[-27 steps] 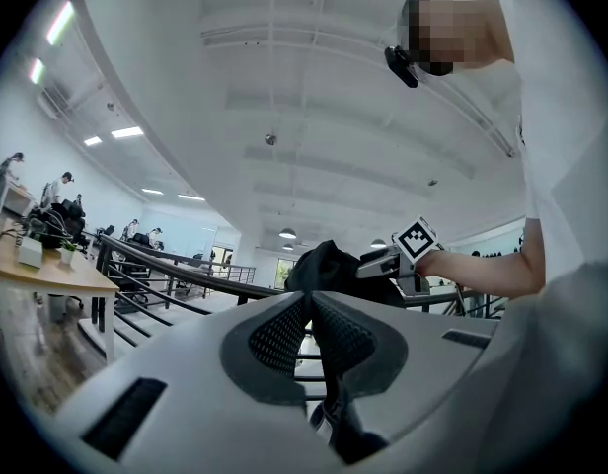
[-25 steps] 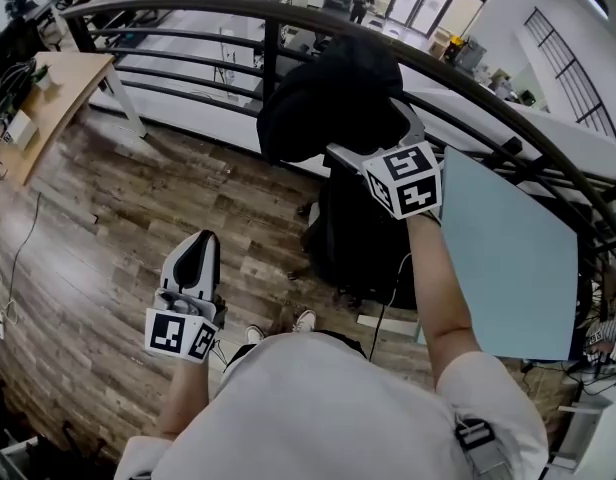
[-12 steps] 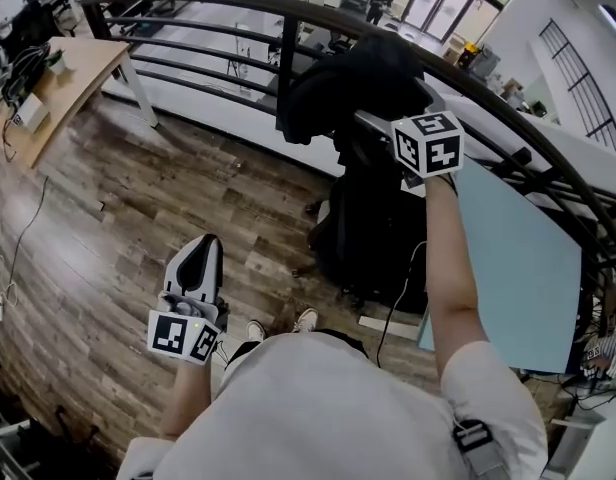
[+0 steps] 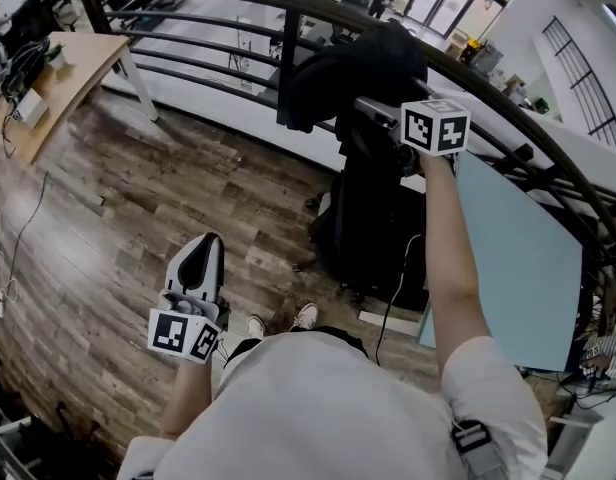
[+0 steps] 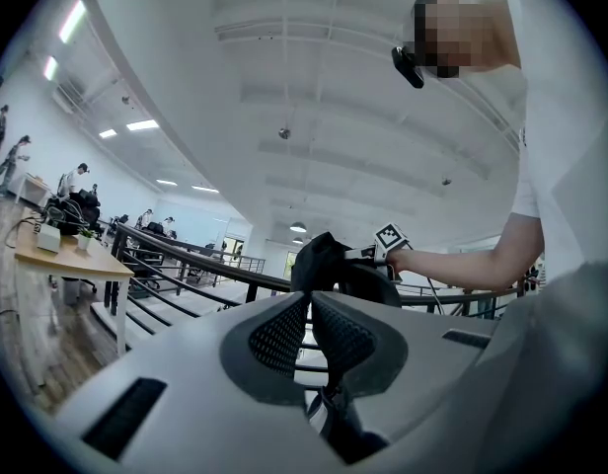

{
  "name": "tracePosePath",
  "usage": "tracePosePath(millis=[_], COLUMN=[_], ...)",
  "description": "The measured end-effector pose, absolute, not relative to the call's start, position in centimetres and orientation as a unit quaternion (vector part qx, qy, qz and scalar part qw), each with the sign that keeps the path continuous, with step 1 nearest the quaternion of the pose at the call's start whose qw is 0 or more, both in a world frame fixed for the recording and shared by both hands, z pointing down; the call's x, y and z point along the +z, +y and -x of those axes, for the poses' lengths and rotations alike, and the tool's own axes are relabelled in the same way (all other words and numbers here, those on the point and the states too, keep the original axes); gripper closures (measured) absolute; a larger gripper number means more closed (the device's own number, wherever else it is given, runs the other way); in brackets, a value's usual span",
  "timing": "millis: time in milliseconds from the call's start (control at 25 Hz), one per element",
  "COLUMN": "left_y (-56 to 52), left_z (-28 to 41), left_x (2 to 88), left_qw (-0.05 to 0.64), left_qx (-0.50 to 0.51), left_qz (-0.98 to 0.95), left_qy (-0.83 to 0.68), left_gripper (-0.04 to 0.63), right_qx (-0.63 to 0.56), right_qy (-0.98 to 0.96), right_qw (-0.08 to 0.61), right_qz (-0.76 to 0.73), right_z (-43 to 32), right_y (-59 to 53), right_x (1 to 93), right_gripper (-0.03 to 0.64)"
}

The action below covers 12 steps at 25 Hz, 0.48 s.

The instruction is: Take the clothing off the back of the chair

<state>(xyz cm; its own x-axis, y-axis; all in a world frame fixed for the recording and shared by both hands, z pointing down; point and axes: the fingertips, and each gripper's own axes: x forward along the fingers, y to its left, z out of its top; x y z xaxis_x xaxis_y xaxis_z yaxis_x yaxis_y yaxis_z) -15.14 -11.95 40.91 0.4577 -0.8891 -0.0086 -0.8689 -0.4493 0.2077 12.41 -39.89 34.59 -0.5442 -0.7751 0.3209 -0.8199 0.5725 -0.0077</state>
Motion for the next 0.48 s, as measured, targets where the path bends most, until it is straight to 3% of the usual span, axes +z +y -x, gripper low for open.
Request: tracePosePath(millis=[280,320,400,440,480], left_y=[-11.9,-11.9,-11.7,-11.6,-11.4], left_z=[14.6,14.5,14.5,14.5,14.6], left_x=[41.3,41.4,41.4,41.4,41.5], left_qw=[0.09,0.09,0.09,0.09,0.09], left_qx=[-0.057,-0.058,-0.057,-0.056,-0.055], left_qz=[-0.853,-0.853,-0.853,-0.852,-0.852], left_qy=[-0.512,-0.511,-0.511,-0.512,-0.513], left_gripper=[0.555,0.555,0.555,0.555,0.555], right_qx=[0.114,0.116,0.126,0.133,0.139], right_qy=[-0.875,-0.873,-0.869,-0.869,-0.869], right_qw=[0.101,0.094,0.078,0.071,0.066], right_qz=[-0.46,-0.465,-0.472,-0.471,-0.47], right_z=[-12.9,-13.2,-14.0,-14.3,-14.5], right_y=[-41.1,-41.3,-41.4,-41.3,-41.2], right_x=[35.3,35.3,35.2,35.1,35.1], right_gripper=[0.08,0.101,0.191,0.266,0.287])
